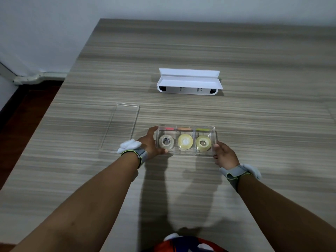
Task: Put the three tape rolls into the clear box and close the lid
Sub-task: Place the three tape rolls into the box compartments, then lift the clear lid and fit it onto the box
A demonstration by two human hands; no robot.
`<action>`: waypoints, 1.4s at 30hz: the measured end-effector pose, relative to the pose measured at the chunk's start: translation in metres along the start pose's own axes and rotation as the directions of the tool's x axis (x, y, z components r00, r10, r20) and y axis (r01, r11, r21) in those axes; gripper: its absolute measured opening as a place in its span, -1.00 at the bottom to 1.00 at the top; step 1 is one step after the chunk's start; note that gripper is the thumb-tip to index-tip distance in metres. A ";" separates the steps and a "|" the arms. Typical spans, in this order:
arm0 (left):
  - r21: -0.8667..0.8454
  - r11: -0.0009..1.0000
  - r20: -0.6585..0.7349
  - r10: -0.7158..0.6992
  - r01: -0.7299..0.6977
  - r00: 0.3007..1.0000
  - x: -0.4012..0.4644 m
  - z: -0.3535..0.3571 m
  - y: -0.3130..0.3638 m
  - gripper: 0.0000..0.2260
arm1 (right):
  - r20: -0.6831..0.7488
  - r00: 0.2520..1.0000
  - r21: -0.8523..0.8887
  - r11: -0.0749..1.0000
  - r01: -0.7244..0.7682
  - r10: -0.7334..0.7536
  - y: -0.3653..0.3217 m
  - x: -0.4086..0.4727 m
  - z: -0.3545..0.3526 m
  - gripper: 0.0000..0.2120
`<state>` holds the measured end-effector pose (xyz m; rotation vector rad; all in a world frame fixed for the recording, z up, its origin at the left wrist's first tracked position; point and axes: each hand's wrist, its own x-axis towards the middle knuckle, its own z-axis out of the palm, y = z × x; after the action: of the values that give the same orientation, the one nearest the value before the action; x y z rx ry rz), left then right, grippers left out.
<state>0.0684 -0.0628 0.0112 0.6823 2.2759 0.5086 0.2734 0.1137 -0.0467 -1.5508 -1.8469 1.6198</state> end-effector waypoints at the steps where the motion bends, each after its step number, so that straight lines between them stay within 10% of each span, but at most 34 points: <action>1: 0.001 1.000 -0.002 0.007 -0.007 1.000 0.000 -0.002 0.000 -0.13 | 0.000 1.000 0.013 1.000 -0.015 0.015 0.001 0.003 0.000 -0.67; 7: -0.075 0.996 -0.381 0.024 -0.056 0.924 0.003 -0.024 -0.019 -0.37 | -0.011 0.994 0.144 0.984 -0.104 0.107 0.003 0.007 0.001 -0.66; 11: 0.000 0.978 -0.550 -0.174 0.208 0.817 0.005 -0.034 -0.060 -0.42 | -0.029 0.994 0.167 0.981 -0.095 0.102 0.004 0.005 0.001 -0.65; 16: -0.053 0.854 -0.419 -0.489 0.517 0.765 -0.003 -0.034 -0.114 -0.38 | -0.031 0.992 0.224 0.968 -0.115 0.125 0.000 0.001 -0.001 -0.70; 25: -0.116 0.753 -0.339 -0.643 0.648 0.687 -0.002 -0.033 -0.119 -0.44 | -0.044 0.989 0.222 0.967 -0.128 0.141 -0.005 -0.002 0.001 -0.68; 36: -0.404 0.750 -0.372 -0.657 0.523 0.655 0.001 -0.029 -0.115 -0.57 | -0.061 0.991 0.152 0.983 -0.106 0.116 -0.009 -0.007 -0.001 -0.69; 38: -0.922 0.366 -0.224 -0.770 0.125 0.597 0.006 -0.040 -0.100 -0.77 | -0.065 0.992 0.147 0.984 -0.097 0.108 -0.010 -0.008 0.000 -0.69; 42: -0.949 0.284 -0.310 -0.770 -0.135 0.558 0.006 -0.050 -0.073 -0.87 | -0.074 0.992 0.155 0.984 -0.086 0.099 -0.013 -0.010 0.001 -0.70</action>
<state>0.0051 -0.1244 0.0042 -0.8834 2.1044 1.9473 0.2702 0.1076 -0.0318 -1.6316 -1.5924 1.6681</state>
